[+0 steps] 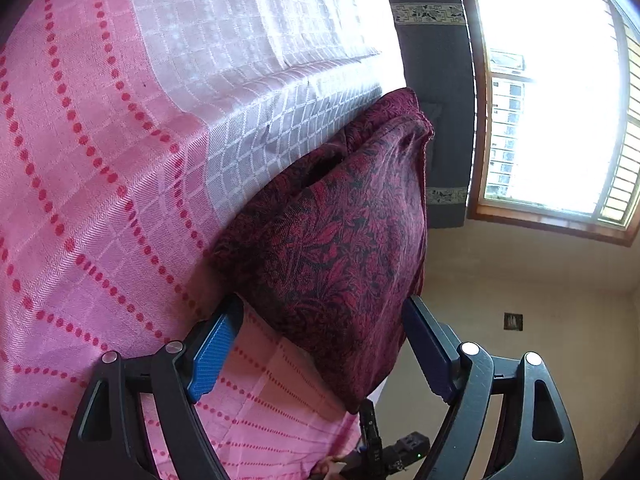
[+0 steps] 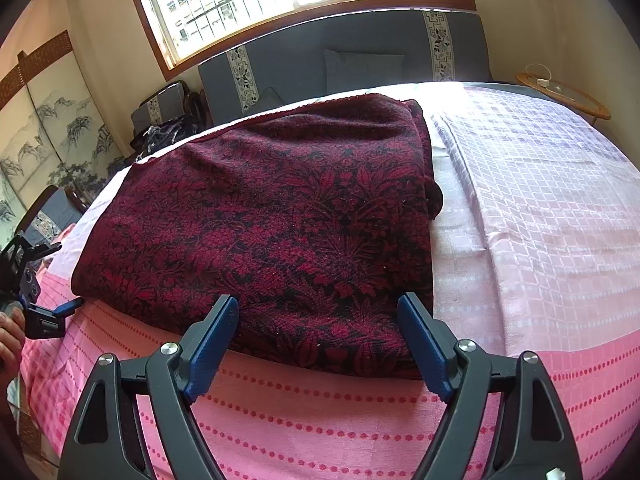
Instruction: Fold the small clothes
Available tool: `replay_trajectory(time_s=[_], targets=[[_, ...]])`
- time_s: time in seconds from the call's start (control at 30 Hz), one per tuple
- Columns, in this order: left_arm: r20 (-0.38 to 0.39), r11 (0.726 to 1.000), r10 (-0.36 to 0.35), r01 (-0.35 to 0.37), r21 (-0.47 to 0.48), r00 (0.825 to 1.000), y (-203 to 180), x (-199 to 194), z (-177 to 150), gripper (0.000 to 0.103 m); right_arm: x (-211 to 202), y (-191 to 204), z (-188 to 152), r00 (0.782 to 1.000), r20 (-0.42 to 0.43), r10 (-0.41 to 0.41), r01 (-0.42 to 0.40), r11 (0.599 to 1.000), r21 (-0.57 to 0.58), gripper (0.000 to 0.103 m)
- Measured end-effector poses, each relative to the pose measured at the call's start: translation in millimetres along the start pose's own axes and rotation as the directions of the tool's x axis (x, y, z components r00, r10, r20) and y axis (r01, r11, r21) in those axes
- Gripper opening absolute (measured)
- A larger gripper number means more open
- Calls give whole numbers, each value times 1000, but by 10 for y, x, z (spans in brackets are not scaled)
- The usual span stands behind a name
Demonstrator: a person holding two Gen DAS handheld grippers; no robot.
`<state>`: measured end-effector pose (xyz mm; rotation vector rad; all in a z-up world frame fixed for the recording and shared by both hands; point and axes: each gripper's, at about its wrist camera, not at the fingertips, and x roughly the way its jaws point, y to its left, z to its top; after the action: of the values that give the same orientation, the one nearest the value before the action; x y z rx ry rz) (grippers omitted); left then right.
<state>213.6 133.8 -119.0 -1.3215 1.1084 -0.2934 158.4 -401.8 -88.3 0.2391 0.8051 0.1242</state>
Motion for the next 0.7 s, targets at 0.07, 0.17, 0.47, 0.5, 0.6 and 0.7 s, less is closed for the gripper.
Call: replay_trajectory(time_s=[0.07,0.17,0.47,0.5,0.6,0.7], targets=[[5,1000,0,0,-11,1000,-40,33,15,95,-6,-1,-1,1000,3,3,-3,1000,1,80],[15,1000,-1,2,-19,1000,-93,88,67,98,-10,2,-8,1000,7,10,-10,1000,3,83],[-46,973,-17,27,228,999,-138,261,126,46,-53,-10,-21,999,26,27,-27,999,18,89],[-51,960,-14,27,278,999,-133,247,97,42,-62,-18,-22,999,29,20,-21,1000,21,93],[-72,894,-6,38,447,997,-226,222,3,43,-64,-80,-22,999,29,-21,19,998,62,103],[-86,854,44,7,521,995,-339,278,54,43,-58,-157,-20,1000,27,-15,12,994,106,103]])
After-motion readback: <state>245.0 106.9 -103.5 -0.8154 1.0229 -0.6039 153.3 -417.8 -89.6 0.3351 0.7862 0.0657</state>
